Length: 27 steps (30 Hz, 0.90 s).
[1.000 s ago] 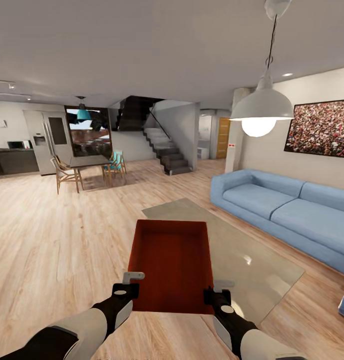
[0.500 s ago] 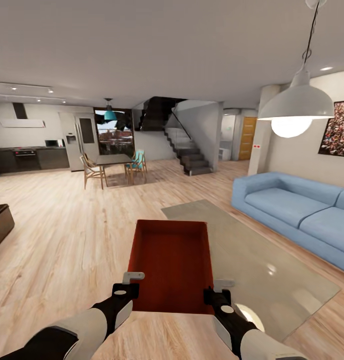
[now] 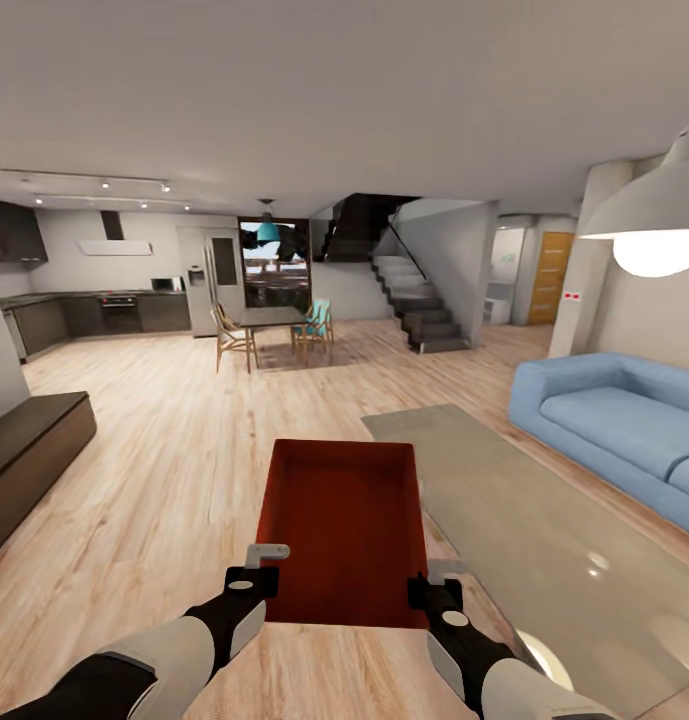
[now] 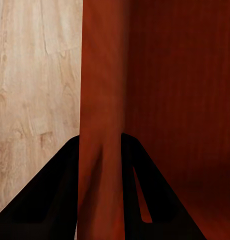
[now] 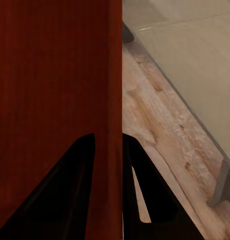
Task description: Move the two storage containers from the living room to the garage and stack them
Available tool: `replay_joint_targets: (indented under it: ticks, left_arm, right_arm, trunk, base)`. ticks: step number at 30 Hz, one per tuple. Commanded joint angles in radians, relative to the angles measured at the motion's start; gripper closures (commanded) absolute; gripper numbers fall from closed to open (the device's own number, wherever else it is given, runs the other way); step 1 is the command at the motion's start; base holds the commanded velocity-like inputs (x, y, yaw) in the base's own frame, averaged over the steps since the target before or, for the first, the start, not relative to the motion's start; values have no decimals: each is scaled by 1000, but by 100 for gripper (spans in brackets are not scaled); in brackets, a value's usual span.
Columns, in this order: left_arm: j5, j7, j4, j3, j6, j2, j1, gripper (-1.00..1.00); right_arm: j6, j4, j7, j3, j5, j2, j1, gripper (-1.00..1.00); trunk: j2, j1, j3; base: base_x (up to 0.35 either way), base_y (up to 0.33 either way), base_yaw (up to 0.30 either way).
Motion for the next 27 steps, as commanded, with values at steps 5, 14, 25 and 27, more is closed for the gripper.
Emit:
replay_joint_targets:
  ticks: [5,14,25,27]
  left_arm:
    - [15,31,3,21,-5,2,-1,100]
    - [15,28,3,21,-5,3,-1,100]
    - [15,26,3,21,-4,4,-1,100]
    - [15,26,3,21,-4,4,-1,100]
  right_arm:
    - [-20,-23,0,-31,16,0,-1,100]
    - [-20,-23,1,-31,16,0,-1,100]
    - [-20,-23,0,-31,16,0,-1,100]
    - [-20,-23,0,-31,16,0,-1,100]
  trunk:
    - [-1,0,-2]
    - [-1,0,-2]
    - [-1,0,-2]
    - [-1,0,-2]
  base:
    - [0,0,284]
    - [7,0,252]
    - [231,0,24]
    - [317,0,1]
